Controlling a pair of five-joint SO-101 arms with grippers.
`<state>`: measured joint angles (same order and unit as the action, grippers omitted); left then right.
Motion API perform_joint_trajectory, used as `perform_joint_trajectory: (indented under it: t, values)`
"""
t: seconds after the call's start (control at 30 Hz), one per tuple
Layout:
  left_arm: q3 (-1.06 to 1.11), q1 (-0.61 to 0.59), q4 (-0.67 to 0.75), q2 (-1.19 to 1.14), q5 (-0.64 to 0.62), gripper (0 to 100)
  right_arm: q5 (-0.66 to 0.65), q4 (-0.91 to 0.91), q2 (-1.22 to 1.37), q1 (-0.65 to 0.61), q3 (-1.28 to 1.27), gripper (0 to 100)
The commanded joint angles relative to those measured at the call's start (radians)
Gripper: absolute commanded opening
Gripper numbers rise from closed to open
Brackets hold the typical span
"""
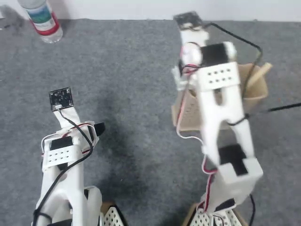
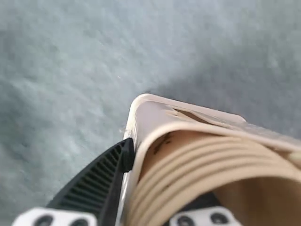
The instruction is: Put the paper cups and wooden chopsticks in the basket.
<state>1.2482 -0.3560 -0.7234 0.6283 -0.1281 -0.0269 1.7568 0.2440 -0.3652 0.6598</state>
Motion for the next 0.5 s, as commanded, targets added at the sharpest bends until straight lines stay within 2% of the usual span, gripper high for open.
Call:
perform_joint_trajectory:
  t: [0.0, 0.23, 0.33, 0.47]
  values:
    - [-0.012, 0.006, 0.017, 0.009, -0.009, 30, 0.147, 0.024, 0.042, -0.073, 0.189, 0.6]
    - [-0.012, 0.008, 0.018, 0.009, -0.009, 30, 0.342, 0.022, 0.226, -0.214, 0.348, 0.6]
    - [-0.012, 0.008, 0.018, 0.009, -0.009, 30, 0.377, -0.01, 0.294, -0.282, 0.434, 0.6]
    - [-0.012, 0.008, 0.018, 0.009, -0.009, 30, 0.39, -0.036, 0.38, -0.294, 0.523, 0.6]
